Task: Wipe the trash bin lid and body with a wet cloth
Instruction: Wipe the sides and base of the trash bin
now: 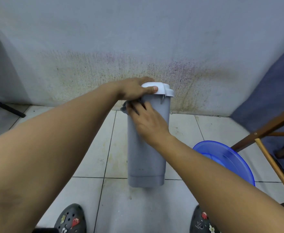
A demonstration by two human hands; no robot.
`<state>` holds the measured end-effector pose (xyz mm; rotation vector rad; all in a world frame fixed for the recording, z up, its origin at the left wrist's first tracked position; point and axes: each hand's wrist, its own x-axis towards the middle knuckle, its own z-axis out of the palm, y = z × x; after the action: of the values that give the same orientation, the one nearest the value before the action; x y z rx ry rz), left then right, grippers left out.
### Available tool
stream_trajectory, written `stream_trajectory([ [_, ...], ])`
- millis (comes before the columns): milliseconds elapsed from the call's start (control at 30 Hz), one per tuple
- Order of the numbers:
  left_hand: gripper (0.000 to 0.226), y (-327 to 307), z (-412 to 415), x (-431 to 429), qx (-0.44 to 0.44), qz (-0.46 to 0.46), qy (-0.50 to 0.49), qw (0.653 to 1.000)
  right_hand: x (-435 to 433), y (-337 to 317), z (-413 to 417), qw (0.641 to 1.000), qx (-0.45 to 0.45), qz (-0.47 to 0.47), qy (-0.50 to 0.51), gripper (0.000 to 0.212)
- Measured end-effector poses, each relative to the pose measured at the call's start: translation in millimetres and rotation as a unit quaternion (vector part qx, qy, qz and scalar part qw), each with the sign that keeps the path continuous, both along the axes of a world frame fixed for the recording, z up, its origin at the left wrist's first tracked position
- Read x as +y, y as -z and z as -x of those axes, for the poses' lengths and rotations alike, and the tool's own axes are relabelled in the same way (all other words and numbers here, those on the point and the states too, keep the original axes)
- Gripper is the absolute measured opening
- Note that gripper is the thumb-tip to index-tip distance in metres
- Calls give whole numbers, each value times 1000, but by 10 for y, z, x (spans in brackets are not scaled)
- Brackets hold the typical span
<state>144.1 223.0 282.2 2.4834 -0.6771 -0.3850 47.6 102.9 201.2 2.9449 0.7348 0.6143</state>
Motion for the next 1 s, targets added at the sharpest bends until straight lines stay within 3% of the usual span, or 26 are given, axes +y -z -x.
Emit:
stream_trajectory([
  [133, 82, 56, 30, -1, -15, 17, -23, 999, 7, 100, 108, 1000, -24, 12, 4, 51],
  [267, 73, 97, 45, -49, -32, 43, -42, 998, 8, 321, 290, 998, 0, -35, -46, 47],
  [400, 72, 125, 23, -67, -34, 56, -45, 997, 8, 613, 524, 999, 16, 8, -39, 39],
  [533, 81, 135, 17, -53, -33, 48, -48, 997, 48, 942, 778, 999, 24, -15, -38, 41],
  [867, 78, 64, 45, -52, -24, 40, -59, 997, 144, 1436, 1337, 993, 110, -7, -35, 42],
  [1000, 71, 10, 51, -66, -40, -4, -50, 998, 127, 1509, 1439, 992, 121, -11, -30, 45],
])
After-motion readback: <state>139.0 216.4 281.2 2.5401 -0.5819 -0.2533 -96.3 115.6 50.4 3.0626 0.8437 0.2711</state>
